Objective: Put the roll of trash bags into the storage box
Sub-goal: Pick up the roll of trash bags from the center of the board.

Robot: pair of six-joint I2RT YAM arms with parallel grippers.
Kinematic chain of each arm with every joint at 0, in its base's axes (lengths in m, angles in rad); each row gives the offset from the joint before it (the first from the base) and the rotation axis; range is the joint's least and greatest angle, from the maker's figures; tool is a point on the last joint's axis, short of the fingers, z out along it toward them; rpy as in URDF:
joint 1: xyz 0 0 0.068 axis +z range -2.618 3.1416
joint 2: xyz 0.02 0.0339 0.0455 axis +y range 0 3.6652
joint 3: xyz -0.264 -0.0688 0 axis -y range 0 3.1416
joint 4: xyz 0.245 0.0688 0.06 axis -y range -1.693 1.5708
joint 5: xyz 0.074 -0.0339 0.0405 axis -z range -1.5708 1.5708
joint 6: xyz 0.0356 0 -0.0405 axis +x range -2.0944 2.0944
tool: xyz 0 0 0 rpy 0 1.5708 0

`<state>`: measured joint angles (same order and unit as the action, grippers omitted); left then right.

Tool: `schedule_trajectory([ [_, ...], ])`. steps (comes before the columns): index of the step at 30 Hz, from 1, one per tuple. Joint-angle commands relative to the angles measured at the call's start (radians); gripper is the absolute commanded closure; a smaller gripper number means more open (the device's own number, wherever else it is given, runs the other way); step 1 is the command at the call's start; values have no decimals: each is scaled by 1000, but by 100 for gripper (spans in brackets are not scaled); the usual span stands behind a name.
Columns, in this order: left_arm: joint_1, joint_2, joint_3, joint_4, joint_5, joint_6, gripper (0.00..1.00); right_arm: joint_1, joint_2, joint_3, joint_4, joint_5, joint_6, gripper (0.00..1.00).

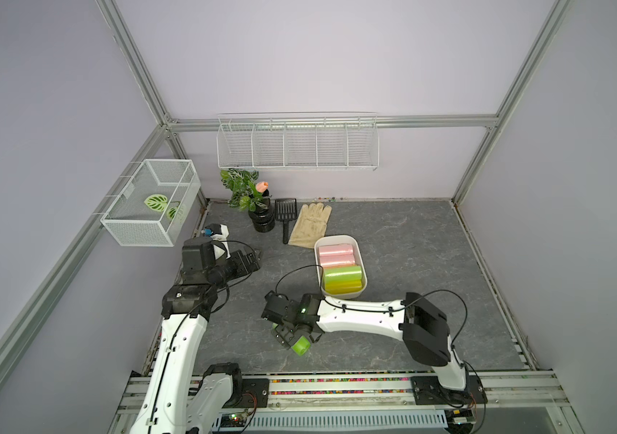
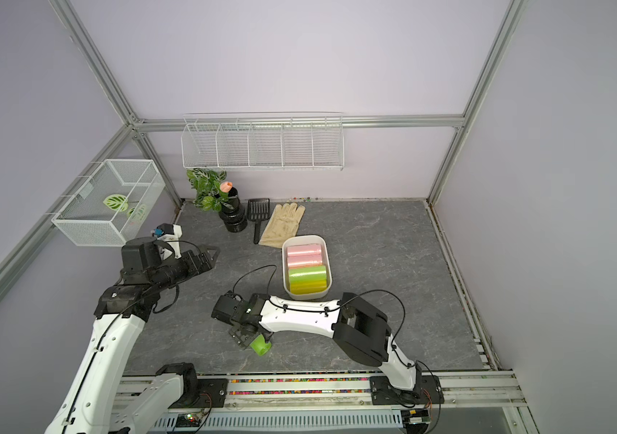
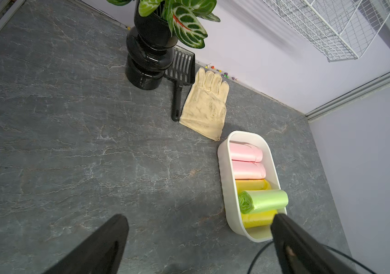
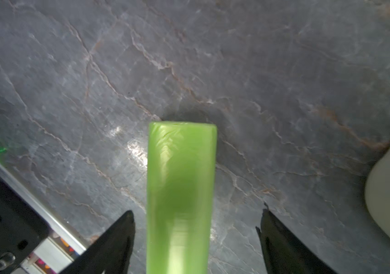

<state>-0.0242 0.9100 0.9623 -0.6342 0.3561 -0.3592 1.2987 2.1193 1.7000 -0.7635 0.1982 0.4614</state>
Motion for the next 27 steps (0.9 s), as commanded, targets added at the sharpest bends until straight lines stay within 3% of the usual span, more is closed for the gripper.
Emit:
schedule_trajectory([
  [1,6,-5,21,2,15,-1,0,8,44,45,-84,2,-32,16],
  [15,6,-6,18,7,20,-1,0,7,142,109,-156,-64,-68,29],
  [22,6,-7,16,8,20,-1,0,5,152,121,-168,-79,-79,62],
  [27,6,-7,16,10,23,0,0,-2,135,115,-172,-66,-91,79],
])
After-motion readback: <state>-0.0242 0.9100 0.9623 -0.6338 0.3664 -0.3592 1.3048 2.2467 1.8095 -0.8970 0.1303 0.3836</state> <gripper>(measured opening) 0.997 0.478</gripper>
